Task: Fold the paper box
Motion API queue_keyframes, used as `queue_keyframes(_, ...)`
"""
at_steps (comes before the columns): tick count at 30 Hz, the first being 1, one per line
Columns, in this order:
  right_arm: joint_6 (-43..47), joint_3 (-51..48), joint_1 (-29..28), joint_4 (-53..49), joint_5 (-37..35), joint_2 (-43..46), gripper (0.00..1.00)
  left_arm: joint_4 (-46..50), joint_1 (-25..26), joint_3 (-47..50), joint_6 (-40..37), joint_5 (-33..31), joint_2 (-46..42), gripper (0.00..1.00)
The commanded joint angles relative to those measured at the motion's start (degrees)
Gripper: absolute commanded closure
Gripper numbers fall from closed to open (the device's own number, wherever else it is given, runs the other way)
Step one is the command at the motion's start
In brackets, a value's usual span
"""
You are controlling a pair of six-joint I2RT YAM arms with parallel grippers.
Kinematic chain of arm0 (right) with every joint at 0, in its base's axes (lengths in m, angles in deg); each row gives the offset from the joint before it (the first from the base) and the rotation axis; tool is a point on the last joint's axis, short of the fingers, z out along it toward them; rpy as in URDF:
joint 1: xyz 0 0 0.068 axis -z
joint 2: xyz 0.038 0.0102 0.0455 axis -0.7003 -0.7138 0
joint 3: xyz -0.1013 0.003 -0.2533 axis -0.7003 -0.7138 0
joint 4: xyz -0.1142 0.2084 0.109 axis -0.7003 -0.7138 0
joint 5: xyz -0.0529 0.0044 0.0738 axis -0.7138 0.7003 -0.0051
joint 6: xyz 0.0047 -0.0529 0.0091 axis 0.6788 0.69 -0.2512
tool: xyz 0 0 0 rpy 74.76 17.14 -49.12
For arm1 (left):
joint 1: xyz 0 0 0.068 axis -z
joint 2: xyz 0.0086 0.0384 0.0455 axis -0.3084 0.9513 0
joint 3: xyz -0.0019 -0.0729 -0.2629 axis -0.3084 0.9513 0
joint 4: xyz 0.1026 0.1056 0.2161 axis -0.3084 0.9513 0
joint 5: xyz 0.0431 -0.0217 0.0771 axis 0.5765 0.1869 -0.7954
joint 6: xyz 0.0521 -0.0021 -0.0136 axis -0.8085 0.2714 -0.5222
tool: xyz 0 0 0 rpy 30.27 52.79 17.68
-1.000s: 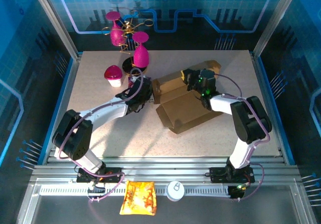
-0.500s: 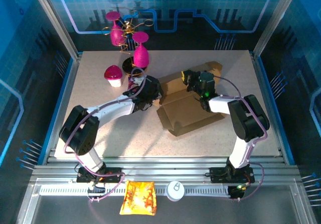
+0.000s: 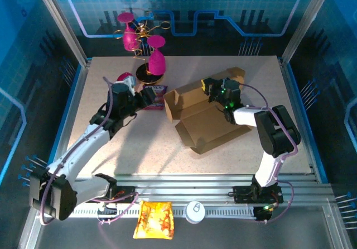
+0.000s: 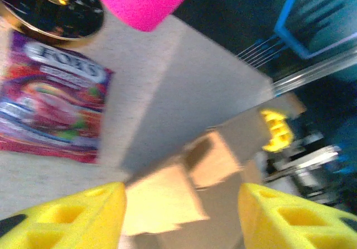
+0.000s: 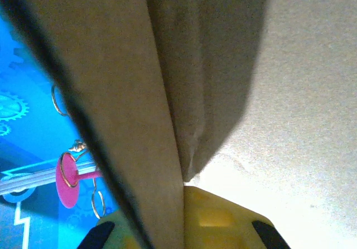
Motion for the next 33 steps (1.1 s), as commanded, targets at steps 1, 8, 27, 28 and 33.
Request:
queue_keyframes(1, 1.1, 0.4, 0.8, 0.8, 1.7, 0.0, 1.00, 1.5, -2.8, 2.0, -14.3, 8.9, 6.4, 0.50)
queue_keyframes(8, 2.5, 0.8, 1.3, 0.3, 3.3, -0.6, 1.00, -5.8, -2.9, -1.6, -28.9, 14.5, 19.0, 0.49)
queue_keyframes(27, 0.5, 0.2, 2.0, 15.6, 6.6, -6.6, 1.00, -12.7, 6.5, 0.2, -31.9, 12.8, 20.9, 0.50)
queue_keyframes(28, 0.4, 0.2, 2.0, 16.1, 7.1, -6.8, 1.00, -12.9, 6.9, -0.1, -31.7, 12.1, 21.3, 0.51)
queue_keyframes(33, 0.3, -0.7, 2.2, 18.3, 9.0, -7.5, 1.00, -12.9, 8.5, -2.0, -31.9, 8.9, 23.3, 0.53)
